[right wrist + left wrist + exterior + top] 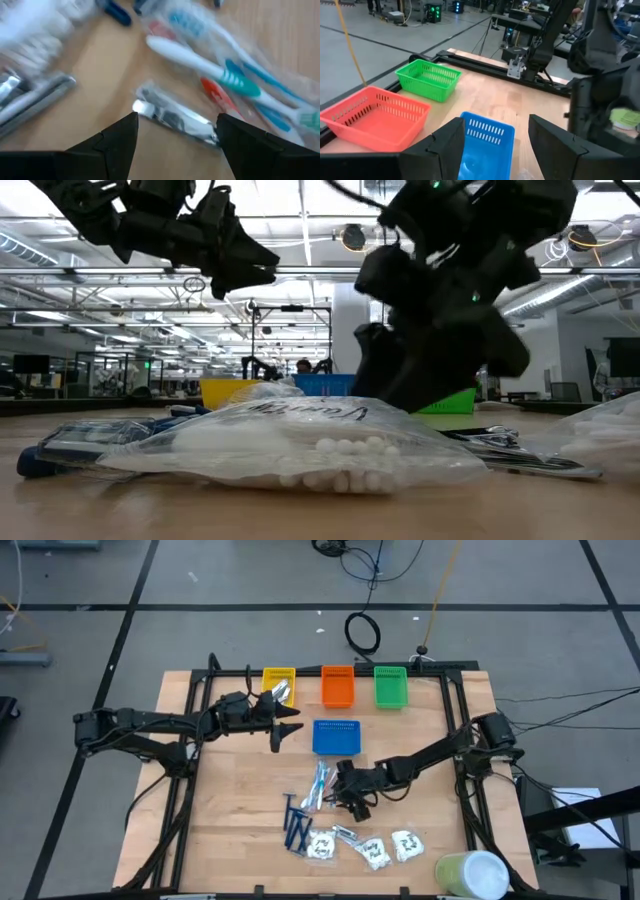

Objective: Pick & Place Travel size toiletries
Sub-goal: Put the silver nail cutter into the yellow basket

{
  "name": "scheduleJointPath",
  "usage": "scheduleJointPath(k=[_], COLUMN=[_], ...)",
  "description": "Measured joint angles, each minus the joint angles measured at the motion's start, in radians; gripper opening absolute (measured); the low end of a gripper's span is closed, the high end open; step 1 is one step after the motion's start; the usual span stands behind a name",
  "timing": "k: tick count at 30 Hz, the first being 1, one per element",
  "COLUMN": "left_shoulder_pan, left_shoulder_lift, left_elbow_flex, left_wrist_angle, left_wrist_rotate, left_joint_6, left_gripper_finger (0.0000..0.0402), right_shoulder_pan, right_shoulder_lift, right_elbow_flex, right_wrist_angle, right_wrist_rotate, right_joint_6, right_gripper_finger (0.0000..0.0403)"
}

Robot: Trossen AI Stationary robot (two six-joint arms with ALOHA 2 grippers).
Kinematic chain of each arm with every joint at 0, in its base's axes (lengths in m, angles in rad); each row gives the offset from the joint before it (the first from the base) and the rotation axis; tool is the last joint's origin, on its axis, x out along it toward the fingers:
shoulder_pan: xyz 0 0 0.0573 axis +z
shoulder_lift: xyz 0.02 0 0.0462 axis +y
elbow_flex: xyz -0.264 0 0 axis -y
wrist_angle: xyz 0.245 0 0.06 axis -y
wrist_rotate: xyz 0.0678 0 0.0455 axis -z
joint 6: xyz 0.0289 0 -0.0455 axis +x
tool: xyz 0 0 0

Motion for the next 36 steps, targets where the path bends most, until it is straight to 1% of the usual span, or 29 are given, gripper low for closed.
scheduleJointPath(k=[5, 10, 16, 19, 22, 24, 27, 29, 31, 33, 36], left_shoulder_pan=[0.0, 0.0, 0.0, 0.0, 0.0, 0.0, 0.0, 0.0, 0.0, 0.0, 0.0], left_shoulder_lift=[0.0, 0.0, 0.0, 0.0, 0.0, 0.0, 0.0, 0.0, 0.0, 0.0, 0.0], left_elbow_flex=[0.0, 0.0, 0.0, 0.0, 0.0, 0.0, 0.0, 0.0, 0.0, 0.0, 0.0], left_wrist_angle=[-0.001, -0.001, -0.019, -0.024, -0.025, -0.025, -0.028, -0.034, -0.05, -0.061, -0.067], left_wrist_rotate=[0.0, 0.0, 0.001, 0.001, 0.001, 0.001, 0.001, 0.002, 0.002, 0.002, 0.002], left_joint_6=[0.0, 0.0, 0.004, 0.005, 0.005, 0.005, 0.001, 0.0, 0.0, 0.0, 0.0], left_gripper_finger=[0.0214, 0.0214, 0.0214, 0.0214, 0.0214, 0.0214, 0.0214, 0.0214, 0.0214, 0.0214, 0.0214], right_shoulder_pan=[-0.027, -0.03, -0.022, -0.006, 0.008, 0.015, 0.019, 0.019, 0.019, 0.021, 0.035], right_shoulder_lift=[0.027, 0.015, -0.048, -0.088, -0.144, -0.181, -0.223, -0.252, -0.264, -0.26, -0.261], right_elbow_flex=[0.002, 0.003, 0.001, -0.002, -0.003, -0.002, -0.004, -0.004, -0.004, -0.01, -0.055], right_wrist_angle=[0.02, -0.07, -0.234, -0.28, -0.291, -0.301, -0.352, -0.43, -0.493, -0.536, -0.541], right_wrist_rotate=[0.001, -0.003, -0.137, -0.172, -0.151, -0.108, -0.045, -0.003, 0.028, 0.034, 0.032], right_joint_6=[-0.015, 0.029, 0.189, 0.207, 0.168, 0.147, 0.142, 0.143, 0.171, 0.211, 0.261], right_gripper_finger=[0.0256, 0.0256, 0.0256, 0.0256, 0.0256, 0.0256, 0.0256, 0.0256, 0.0256, 0.0256, 0.0256])
